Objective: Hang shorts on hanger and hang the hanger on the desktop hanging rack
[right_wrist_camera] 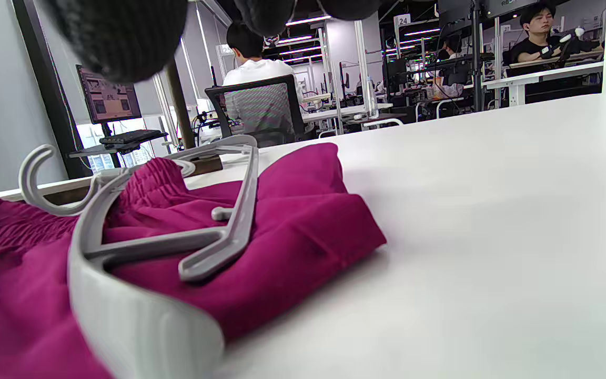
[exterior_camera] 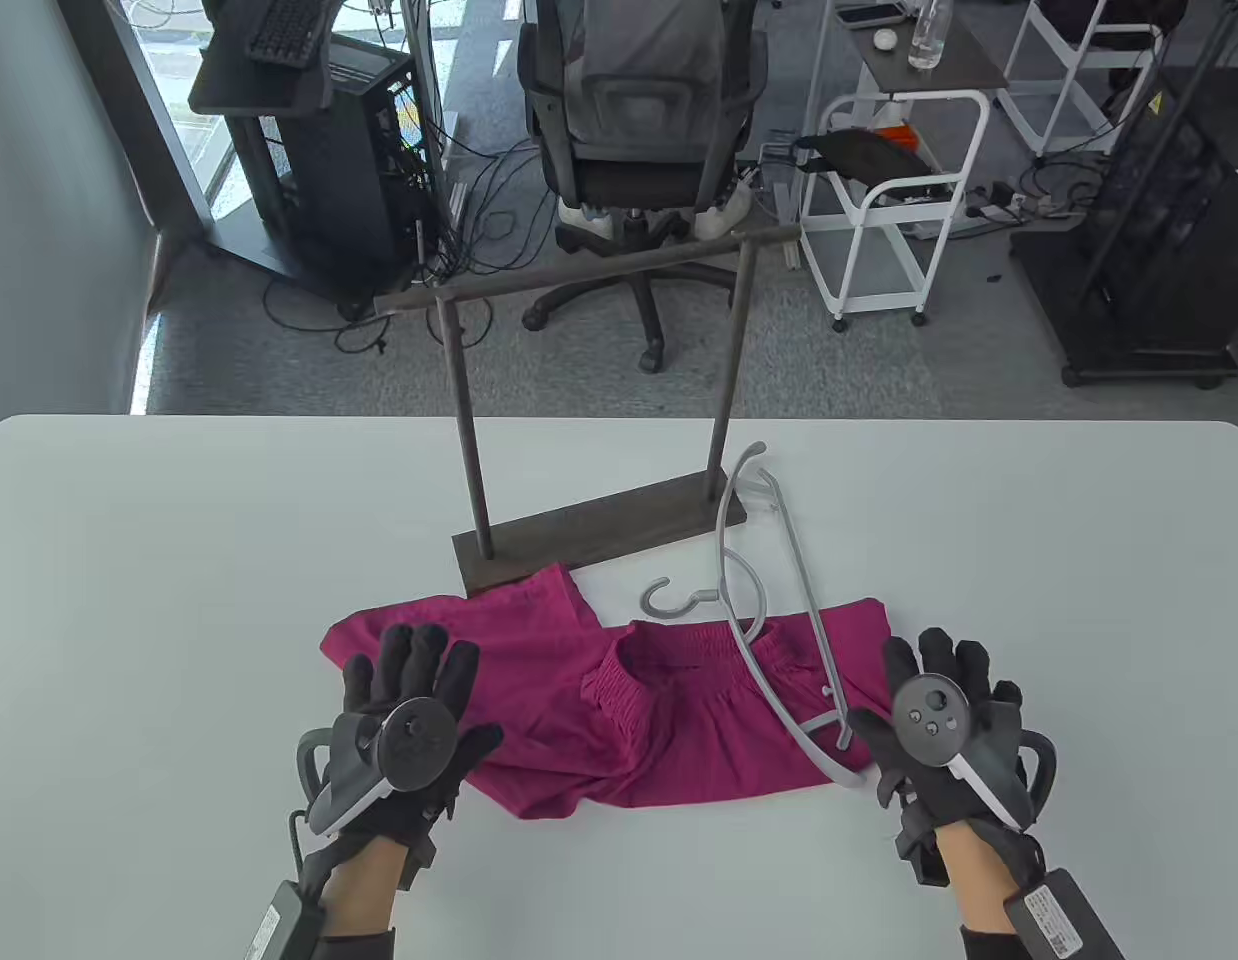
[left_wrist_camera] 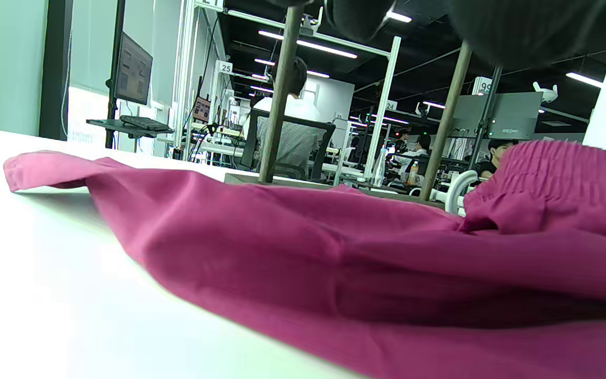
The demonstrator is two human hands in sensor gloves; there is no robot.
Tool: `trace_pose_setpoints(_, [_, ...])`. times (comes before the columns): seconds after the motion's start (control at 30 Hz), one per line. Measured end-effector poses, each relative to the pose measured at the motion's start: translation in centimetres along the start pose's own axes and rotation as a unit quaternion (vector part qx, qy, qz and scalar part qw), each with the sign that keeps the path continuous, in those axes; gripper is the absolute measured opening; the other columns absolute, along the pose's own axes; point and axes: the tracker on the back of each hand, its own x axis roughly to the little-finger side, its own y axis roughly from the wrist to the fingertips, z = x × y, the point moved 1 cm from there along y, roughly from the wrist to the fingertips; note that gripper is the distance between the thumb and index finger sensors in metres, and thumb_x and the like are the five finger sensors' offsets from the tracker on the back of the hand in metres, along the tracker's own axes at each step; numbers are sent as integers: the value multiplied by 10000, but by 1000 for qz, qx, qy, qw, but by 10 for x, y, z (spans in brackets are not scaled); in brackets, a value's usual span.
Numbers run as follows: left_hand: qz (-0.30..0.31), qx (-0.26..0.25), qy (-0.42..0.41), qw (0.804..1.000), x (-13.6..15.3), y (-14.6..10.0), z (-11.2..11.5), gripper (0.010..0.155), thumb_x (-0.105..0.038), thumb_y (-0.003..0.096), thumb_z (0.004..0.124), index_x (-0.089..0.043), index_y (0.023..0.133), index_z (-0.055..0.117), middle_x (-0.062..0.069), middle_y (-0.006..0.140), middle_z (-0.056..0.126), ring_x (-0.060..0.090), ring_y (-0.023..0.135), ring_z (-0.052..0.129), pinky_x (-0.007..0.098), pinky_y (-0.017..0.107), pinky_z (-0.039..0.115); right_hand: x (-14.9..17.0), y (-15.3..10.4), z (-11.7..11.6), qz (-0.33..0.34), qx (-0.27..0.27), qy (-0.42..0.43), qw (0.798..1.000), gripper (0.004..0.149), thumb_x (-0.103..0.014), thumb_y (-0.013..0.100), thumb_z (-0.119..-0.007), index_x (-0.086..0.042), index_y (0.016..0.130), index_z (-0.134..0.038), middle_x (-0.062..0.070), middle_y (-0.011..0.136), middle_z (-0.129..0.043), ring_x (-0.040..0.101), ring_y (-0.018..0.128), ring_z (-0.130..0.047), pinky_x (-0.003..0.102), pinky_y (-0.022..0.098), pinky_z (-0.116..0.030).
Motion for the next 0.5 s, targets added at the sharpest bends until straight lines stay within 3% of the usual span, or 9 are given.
trace_pose_setpoints(0.5, [2, 0, 0, 1000, -1, 0, 0, 880, -645, 359, 717, -272, 1105, 438, 49, 1172, 250, 363, 1126, 233, 661, 745, 242, -1, 0, 0, 5, 1, 0, 1000, 829, -567, 409, -759, -227, 1093, -435, 157, 1156, -337, 500, 1021, -336, 783, 685, -383])
